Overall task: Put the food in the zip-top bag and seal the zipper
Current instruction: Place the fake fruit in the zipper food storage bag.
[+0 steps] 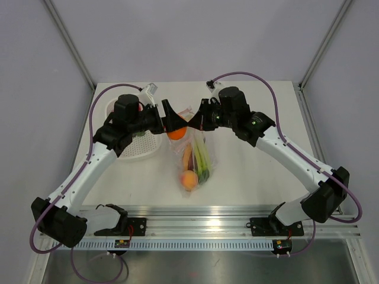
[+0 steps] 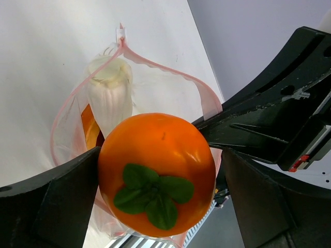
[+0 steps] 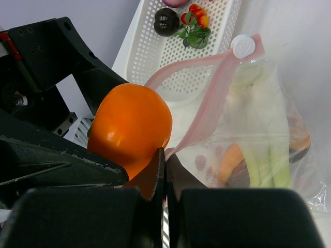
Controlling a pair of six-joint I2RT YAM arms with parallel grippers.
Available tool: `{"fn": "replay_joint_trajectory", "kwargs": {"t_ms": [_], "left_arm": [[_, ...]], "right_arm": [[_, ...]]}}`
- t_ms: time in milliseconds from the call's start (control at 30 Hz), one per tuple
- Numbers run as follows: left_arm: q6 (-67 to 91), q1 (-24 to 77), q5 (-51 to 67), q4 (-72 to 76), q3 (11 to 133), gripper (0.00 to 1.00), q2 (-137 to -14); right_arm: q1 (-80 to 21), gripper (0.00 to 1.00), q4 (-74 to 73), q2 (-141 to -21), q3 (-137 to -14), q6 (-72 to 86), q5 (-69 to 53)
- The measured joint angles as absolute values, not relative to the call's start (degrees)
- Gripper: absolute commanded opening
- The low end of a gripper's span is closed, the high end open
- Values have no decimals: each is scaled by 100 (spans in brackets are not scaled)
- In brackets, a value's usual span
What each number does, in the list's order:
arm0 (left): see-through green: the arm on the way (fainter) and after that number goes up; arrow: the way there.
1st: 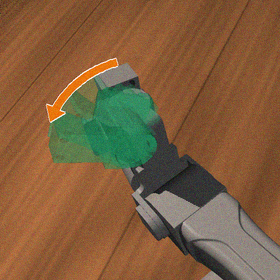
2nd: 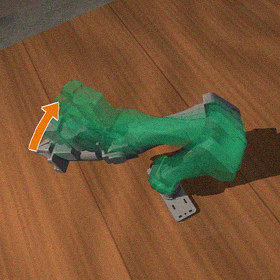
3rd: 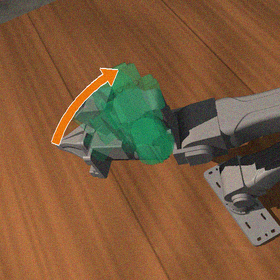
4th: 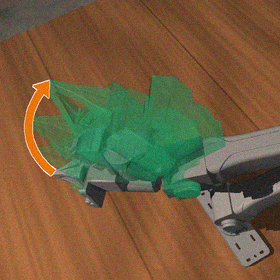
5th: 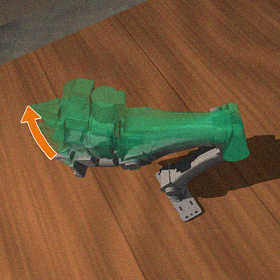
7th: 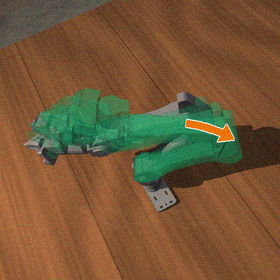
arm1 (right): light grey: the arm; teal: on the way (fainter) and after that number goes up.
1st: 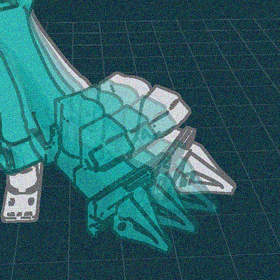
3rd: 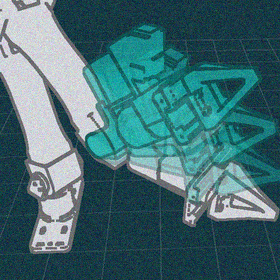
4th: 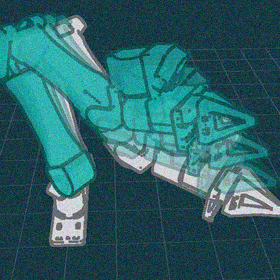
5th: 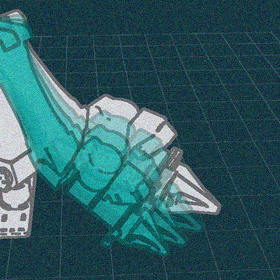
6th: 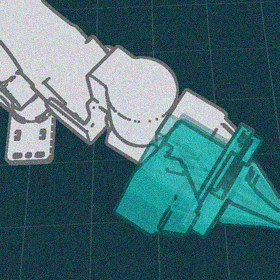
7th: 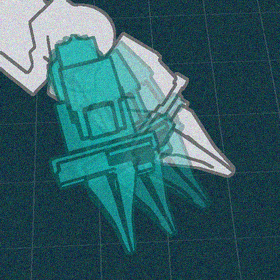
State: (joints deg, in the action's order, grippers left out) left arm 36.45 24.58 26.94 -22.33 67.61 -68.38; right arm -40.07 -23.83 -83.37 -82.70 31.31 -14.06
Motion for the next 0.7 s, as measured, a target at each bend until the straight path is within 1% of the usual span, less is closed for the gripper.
{"fn": "replay_joint_trajectory", "kwargs": {"t_ms": [700], "left_arm": [[3577, 2497, 2674, -2340, 6764, 99, -6873]], "right_arm": [[-4007, 0, -2381, -8337, -8270, 3140, -1422]]}}
